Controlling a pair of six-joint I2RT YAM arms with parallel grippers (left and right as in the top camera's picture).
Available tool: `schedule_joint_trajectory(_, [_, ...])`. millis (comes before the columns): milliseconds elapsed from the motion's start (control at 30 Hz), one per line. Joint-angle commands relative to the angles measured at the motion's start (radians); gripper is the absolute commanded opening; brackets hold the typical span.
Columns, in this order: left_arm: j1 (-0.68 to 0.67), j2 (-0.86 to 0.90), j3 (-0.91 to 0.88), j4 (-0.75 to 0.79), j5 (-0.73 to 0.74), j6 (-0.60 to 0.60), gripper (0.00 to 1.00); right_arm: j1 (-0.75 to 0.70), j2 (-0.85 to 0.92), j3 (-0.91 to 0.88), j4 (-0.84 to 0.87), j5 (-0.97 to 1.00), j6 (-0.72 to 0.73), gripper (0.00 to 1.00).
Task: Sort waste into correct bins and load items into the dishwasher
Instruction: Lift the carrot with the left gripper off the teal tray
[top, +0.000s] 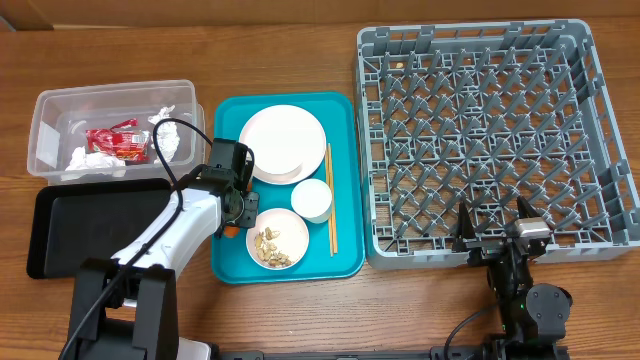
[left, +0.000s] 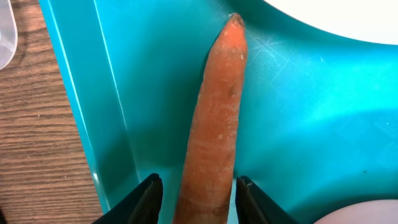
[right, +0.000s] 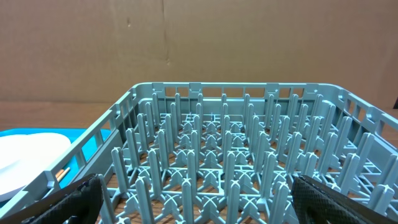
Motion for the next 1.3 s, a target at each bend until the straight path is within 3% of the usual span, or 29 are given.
schedule_joint_trajectory(0, [0.003, 0.000, -0.011, 0.008, 0.012, 0.019, 0.41, -0.006, -0.010, -0.011, 0.005, -0.002, 0.004, 1.00])
schedule_joint_trajectory(1267, [0.002, 0.039, -0.012, 0.006, 0.013, 0.018, 0.40, -0.006, -0.010, -0.011, 0.005, -0.002, 0.004, 1.00])
